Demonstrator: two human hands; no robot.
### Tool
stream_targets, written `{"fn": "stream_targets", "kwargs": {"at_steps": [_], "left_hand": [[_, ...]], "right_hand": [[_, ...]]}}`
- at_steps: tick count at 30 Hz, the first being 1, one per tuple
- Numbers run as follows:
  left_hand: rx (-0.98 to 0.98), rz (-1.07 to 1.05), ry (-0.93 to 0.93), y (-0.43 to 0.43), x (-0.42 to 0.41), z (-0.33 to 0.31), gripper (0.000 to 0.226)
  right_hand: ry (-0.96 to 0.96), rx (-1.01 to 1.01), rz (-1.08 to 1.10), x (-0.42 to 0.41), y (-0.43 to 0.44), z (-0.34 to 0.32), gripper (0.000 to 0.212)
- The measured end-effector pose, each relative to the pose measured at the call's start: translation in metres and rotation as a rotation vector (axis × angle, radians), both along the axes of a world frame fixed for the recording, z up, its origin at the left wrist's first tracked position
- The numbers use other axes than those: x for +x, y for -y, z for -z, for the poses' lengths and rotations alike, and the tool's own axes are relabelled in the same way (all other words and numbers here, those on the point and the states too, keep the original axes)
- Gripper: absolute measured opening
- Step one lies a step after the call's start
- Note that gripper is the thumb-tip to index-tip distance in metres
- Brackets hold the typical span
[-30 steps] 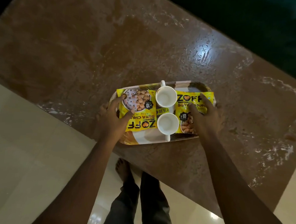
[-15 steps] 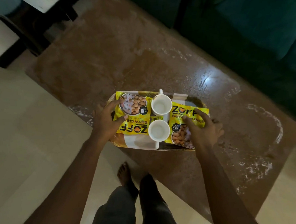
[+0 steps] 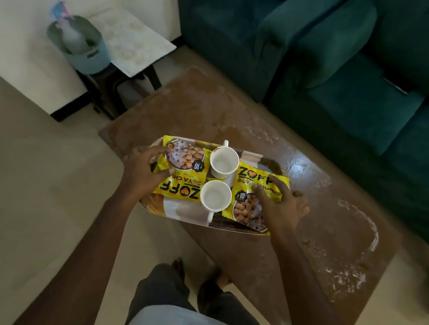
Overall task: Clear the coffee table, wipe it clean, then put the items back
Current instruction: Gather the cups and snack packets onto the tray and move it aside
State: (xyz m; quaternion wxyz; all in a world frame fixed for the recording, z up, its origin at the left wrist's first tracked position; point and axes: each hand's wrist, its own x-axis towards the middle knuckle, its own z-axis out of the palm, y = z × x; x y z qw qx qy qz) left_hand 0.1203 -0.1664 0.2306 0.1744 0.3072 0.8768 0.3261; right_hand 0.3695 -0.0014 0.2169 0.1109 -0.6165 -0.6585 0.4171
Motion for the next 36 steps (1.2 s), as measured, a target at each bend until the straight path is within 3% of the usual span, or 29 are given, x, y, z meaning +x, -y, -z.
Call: {"fn": "stream_targets", "kwargs": {"at_steps": [12,25,36], "left_hand": [[-0.007,-0.028,-0.032,0.057,-0.082,-0.045,0.053],[-0.012,-0.015,-0.120,0.137,-0.258,-0.065,0.052],[-0.069,-0.084,-0.125,0.146,-0.375,-0.054,0.053]], "right_hand": [[-0.011,0.116,-0.089,-0.086,0.035,-0.061,0.051],[-0.060,0.166,-0.080,-0.262,0.109,-0.071,0.051],[-0.068,0.113,-0.142,-0.389,0.103,-0.061,0.050]]}}
